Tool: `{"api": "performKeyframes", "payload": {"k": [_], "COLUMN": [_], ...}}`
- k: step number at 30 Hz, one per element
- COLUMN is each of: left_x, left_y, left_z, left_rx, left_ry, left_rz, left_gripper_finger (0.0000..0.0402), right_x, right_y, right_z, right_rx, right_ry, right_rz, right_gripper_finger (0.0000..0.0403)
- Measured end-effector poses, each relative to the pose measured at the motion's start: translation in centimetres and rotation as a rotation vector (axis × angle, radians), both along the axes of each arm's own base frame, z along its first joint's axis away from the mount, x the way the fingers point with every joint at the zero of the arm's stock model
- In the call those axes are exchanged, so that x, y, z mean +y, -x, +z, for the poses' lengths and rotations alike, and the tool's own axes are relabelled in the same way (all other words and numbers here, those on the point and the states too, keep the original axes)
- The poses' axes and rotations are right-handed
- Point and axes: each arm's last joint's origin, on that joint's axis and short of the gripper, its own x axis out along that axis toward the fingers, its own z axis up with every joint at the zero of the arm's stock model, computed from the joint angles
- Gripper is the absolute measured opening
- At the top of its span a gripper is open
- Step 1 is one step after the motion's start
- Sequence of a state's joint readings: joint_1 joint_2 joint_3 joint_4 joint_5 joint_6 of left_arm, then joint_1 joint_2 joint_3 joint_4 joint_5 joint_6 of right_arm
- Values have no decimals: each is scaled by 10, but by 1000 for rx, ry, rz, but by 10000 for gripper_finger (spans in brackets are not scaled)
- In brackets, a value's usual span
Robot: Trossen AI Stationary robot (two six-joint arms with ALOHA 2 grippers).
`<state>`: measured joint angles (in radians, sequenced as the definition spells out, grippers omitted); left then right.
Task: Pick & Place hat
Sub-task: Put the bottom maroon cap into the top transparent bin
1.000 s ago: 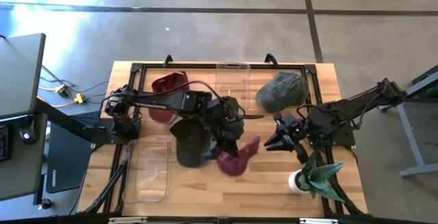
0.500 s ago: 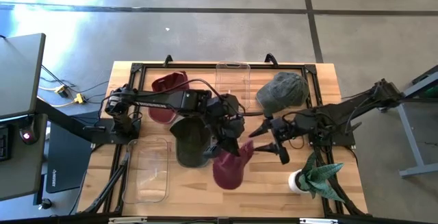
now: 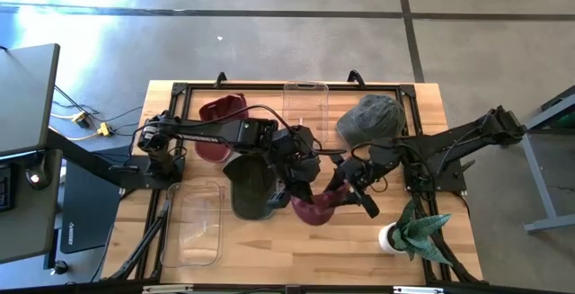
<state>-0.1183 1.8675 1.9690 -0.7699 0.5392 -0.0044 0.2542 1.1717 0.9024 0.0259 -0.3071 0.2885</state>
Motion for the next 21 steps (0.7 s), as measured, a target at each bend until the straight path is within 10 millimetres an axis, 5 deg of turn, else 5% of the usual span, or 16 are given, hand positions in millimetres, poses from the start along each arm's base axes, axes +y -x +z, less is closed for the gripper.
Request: {"api": "performKeyframes", "payload": {"k": [5,9,17,21], "left_x": [2,2,2,-3], "left_y": [0,0,5,4], "left_z": [-1,-2,-7,-8], "left_rx": [8,30,91,69], "left_ry": [-37,-34,-56,-144], "left_rz": [57,72,51,121], "left_gripper_finger": [1,28,167,203], "right_x": [2,5,2,1], "right_y": [1,5,17,22], "right_z": [0,2,15,21], "right_rx": [33,71,27,7], "right_ry": [-59,-119,-150,-159], "right_rz": [69,89,102,86], "right_gripper_finger": [15,22,8,8]}}
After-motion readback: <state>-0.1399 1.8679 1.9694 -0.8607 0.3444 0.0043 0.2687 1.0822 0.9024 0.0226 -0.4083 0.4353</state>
